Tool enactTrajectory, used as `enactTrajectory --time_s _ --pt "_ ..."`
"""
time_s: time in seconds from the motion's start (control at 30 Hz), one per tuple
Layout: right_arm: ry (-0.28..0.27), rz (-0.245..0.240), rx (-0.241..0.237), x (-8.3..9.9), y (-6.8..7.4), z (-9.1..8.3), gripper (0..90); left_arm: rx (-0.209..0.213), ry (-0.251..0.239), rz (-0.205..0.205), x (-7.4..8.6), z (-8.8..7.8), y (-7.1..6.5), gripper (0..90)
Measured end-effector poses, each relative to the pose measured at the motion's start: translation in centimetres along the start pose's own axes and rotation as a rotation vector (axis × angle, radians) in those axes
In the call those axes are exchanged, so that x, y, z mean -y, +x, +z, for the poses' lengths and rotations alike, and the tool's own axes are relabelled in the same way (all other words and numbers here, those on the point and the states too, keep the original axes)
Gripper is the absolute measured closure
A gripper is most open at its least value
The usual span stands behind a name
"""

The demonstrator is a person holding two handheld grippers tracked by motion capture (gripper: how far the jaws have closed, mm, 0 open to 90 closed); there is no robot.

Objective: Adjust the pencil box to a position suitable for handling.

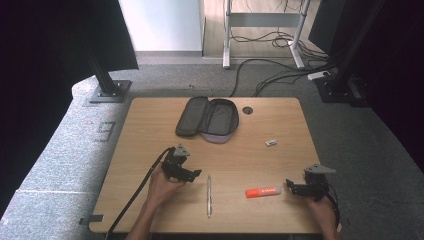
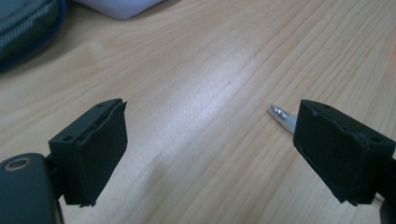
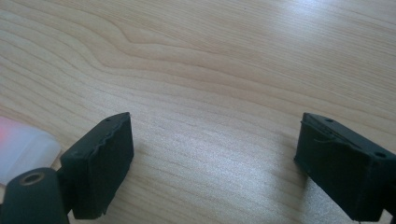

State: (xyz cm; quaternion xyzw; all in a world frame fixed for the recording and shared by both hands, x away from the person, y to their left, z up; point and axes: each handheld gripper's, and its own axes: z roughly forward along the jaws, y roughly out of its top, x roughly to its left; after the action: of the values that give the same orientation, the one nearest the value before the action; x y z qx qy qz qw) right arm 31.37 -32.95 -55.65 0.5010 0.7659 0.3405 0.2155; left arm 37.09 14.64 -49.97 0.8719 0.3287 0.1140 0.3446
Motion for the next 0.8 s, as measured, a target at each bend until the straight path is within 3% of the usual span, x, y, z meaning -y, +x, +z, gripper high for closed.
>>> enactTrajectory --time_s 0.07,0.43,0.5,0.67,0.8 --pt "0.0 0.0 0.0 0.0 0.0 0.0 10.7 0.016 -0.002 -0.008 -0.2 0.2 0.1 10.1" --pt "0.0 0.0 0.0 0.0 0.0 0.0 10.7 0.016 0.009 0.025 -2.0 1.3 -0.2 10.3" --pt "0.0 0.0 0.0 0.0 0.0 0.0 10.7 0.038 -0.001 0.012 -2.3 1.4 -0.1 10.2" --pt "0.0 0.0 0.0 0.0 0.0 0.0 10.7 0.033 -0.003 0.023 -3.2 1.8 -0.1 10.1" --pt "0.0 0.0 0.0 0.0 0.0 0.0 10.7 0.057 -0.031 -0.005 -3.3 1.9 0.4 11.5"
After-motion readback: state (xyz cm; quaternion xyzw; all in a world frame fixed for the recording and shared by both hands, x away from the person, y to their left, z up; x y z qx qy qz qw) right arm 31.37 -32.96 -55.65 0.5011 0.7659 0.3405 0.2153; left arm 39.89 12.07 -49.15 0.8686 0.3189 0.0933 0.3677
